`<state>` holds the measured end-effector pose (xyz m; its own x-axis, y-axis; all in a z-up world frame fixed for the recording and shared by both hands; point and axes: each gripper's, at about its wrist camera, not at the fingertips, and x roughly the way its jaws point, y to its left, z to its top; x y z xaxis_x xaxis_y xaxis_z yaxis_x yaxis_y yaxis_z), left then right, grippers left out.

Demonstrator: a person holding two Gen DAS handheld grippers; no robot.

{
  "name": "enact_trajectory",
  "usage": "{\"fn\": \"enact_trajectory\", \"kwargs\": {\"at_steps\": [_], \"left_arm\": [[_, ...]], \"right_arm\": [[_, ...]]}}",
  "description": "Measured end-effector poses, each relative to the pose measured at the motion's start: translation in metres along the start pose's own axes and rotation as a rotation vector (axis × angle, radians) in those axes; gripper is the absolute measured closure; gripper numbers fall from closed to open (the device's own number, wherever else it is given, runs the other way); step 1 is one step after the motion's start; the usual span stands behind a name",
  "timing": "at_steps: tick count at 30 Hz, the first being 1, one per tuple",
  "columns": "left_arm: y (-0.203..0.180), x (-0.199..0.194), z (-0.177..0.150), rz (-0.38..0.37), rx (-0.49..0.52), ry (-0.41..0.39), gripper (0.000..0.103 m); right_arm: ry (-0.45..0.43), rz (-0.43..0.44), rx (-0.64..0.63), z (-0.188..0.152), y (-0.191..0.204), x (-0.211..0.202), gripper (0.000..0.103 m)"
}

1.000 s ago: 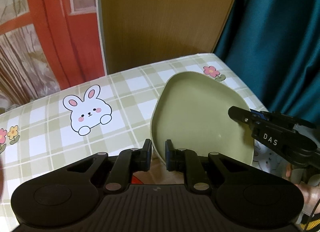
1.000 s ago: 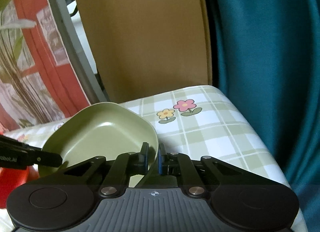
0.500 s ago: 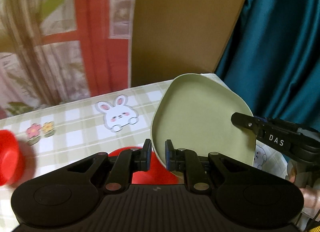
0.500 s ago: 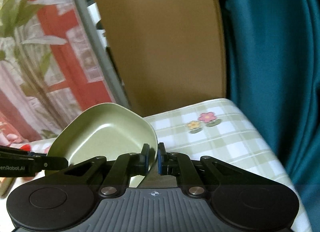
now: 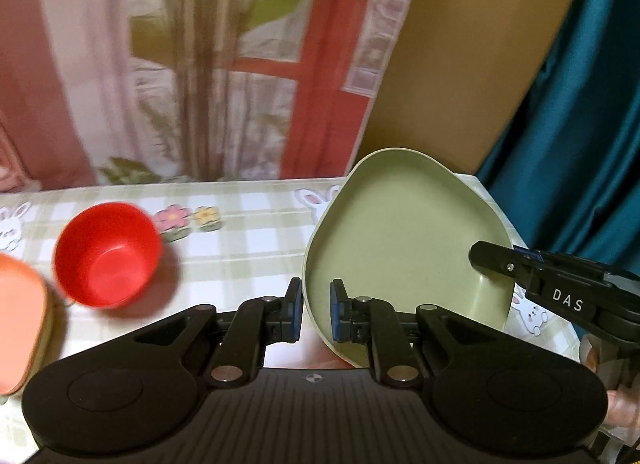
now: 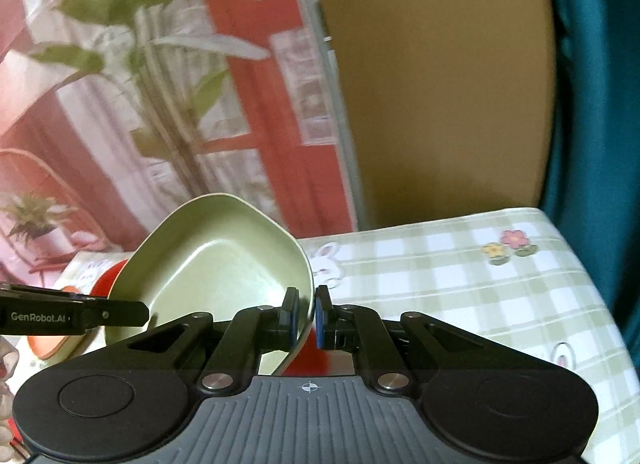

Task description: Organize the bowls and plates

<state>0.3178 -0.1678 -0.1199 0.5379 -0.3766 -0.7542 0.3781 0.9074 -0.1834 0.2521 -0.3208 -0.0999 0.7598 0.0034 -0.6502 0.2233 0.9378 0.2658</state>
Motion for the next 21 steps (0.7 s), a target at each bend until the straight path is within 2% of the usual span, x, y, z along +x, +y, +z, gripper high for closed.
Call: {"fn": "enact_trajectory", "kwargs": {"at_steps": [21], "left_arm": [[0.126, -0.068, -0.043, 0.102, -0.193, -0.055, 0.088]], "right_arm": [[0.140, 0.149, -0.147, -0.011, 0.141, 0.055, 0.095]]}}
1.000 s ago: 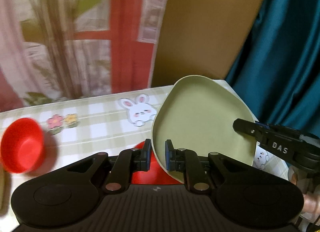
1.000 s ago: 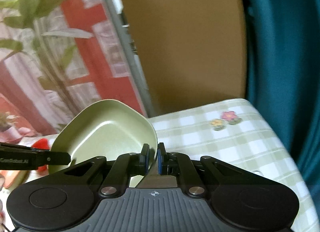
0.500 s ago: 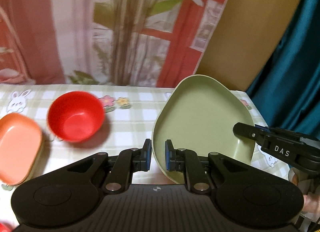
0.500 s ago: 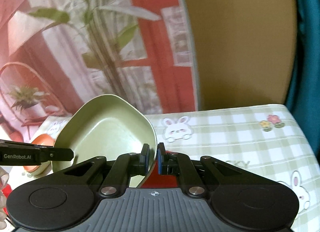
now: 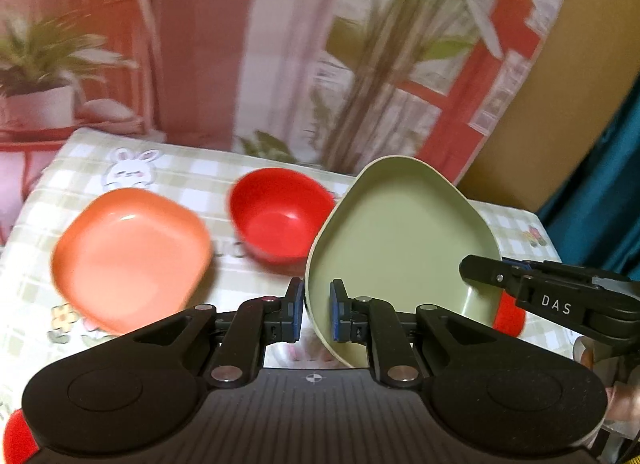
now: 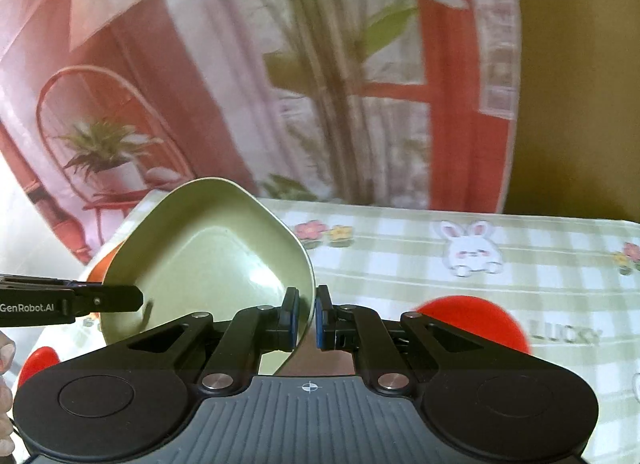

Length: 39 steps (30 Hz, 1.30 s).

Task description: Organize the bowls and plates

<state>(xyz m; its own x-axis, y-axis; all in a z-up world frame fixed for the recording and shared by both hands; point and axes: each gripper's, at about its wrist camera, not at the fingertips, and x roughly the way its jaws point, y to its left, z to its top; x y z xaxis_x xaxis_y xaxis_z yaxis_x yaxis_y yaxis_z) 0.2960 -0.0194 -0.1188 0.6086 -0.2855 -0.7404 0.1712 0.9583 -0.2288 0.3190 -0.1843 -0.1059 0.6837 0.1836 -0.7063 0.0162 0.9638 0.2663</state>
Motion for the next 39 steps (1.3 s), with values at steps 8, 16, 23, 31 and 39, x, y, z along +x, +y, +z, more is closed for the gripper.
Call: {"fn": "enact_trajectory", "kwargs": {"at_steps": [8, 16, 23, 31, 39], "left_arm": [[0.060, -0.018, 0.002, 0.050, -0.081, -0.032, 0.088], [0.111, -0.027, 0.008, 0.118, -0.143, -0.058, 0.088], [0.148, -0.029, 0.014, 0.148, -0.193, -0.081, 0.088], [0.172, -0.015, 0.015, 0.179, -0.236, -0.085, 0.088], [0.174, 0.000, 0.014, 0.187, -0.214, -0.056, 0.088]], "right_arm": [[0.052, 0.059, -0.064, 0.013, 0.057, 0.037, 0.095], [0.075, 0.102, -0.105, 0.021, 0.109, 0.074, 0.095], [0.084, 0.108, -0.183, 0.032, 0.144, 0.105, 0.095], [0.103, 0.079, -0.255, 0.042, 0.166, 0.134, 0.095], [0.162, 0.059, -0.239, 0.040, 0.159, 0.158, 0.095]]}}
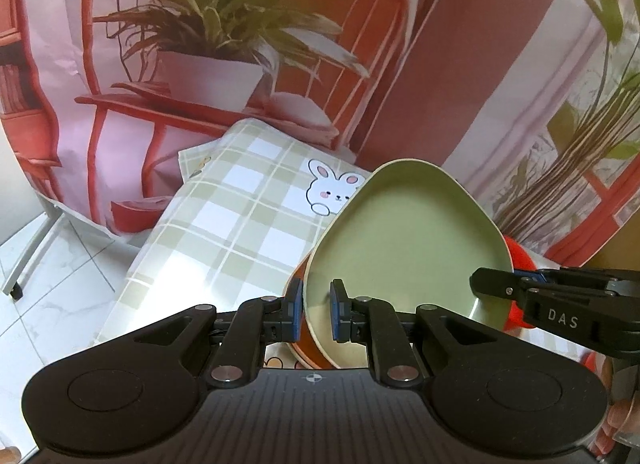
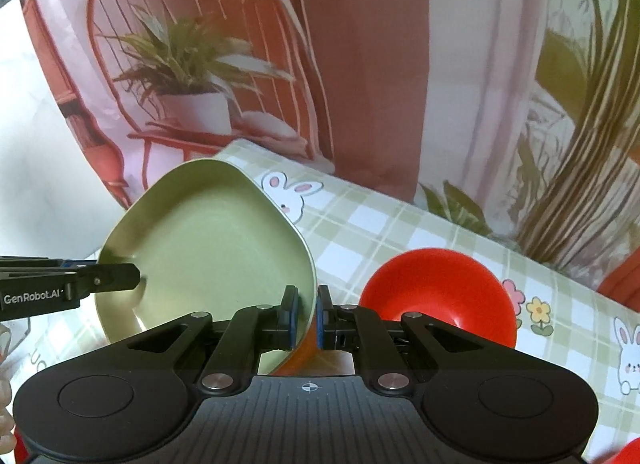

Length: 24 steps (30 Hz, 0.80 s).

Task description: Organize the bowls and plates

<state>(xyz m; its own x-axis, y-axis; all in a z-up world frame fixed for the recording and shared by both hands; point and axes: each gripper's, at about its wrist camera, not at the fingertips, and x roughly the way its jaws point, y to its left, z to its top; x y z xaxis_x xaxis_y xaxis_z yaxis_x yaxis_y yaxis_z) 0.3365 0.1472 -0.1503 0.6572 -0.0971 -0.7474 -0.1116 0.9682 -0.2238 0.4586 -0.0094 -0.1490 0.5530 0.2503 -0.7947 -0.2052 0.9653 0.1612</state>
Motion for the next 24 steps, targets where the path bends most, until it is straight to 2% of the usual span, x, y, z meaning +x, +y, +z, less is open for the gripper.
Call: {"fn": "enact_trajectory", "kwargs": {"at_steps": [11, 24], "left_arm": [[0.003, 0.009, -0.004, 0.023, 0.023, 0.027, 0.088], [0.002, 0.014, -0.005, 0.051, 0.027, 0.031, 0.088]], "right_arm": [[0.043, -0.009, -0.035, 0.000, 0.002, 0.016, 0.093], [0.051, -0.040, -0.059, -0.002, 0.004, 0.025, 0.094]]}}
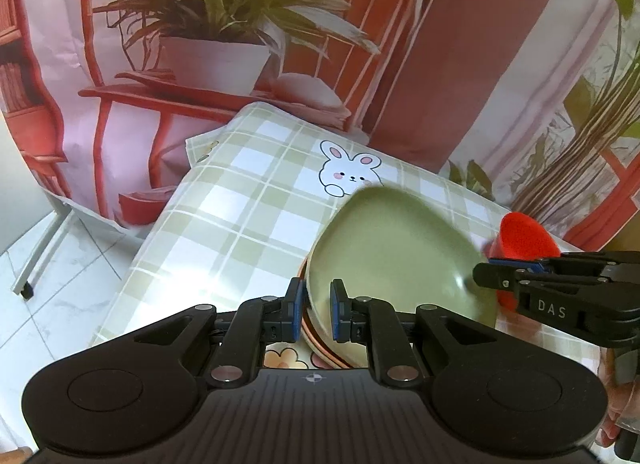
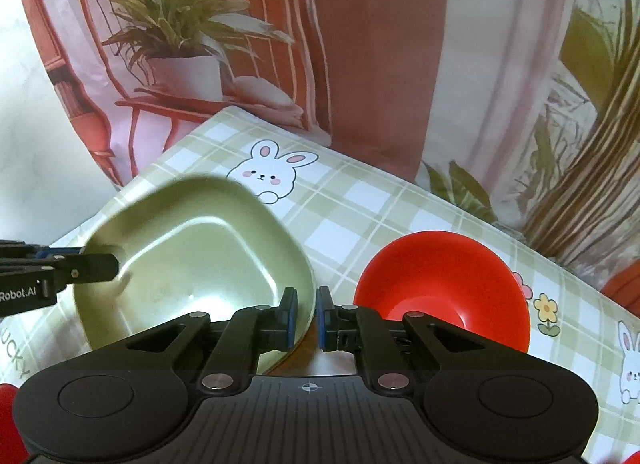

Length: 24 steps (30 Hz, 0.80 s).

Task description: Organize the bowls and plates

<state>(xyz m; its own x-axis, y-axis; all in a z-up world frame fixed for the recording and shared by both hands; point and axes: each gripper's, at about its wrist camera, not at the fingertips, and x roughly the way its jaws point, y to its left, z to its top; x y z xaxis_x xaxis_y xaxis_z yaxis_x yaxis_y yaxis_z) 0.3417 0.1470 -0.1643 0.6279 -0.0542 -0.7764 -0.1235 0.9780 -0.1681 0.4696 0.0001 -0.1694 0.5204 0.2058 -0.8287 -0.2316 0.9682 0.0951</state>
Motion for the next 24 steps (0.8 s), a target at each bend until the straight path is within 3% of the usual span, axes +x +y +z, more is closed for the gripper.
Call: {"fn": "enact_trajectory", "kwargs": {"at_steps": [24], "left_arm": [[0.006, 0.013, -0.005, 0.041, 0.028, 0.003, 0.082]], "right_arm": [[-0.015, -0.050, -0.043, -0.007, 0.006, -0.005, 0.093]]}}
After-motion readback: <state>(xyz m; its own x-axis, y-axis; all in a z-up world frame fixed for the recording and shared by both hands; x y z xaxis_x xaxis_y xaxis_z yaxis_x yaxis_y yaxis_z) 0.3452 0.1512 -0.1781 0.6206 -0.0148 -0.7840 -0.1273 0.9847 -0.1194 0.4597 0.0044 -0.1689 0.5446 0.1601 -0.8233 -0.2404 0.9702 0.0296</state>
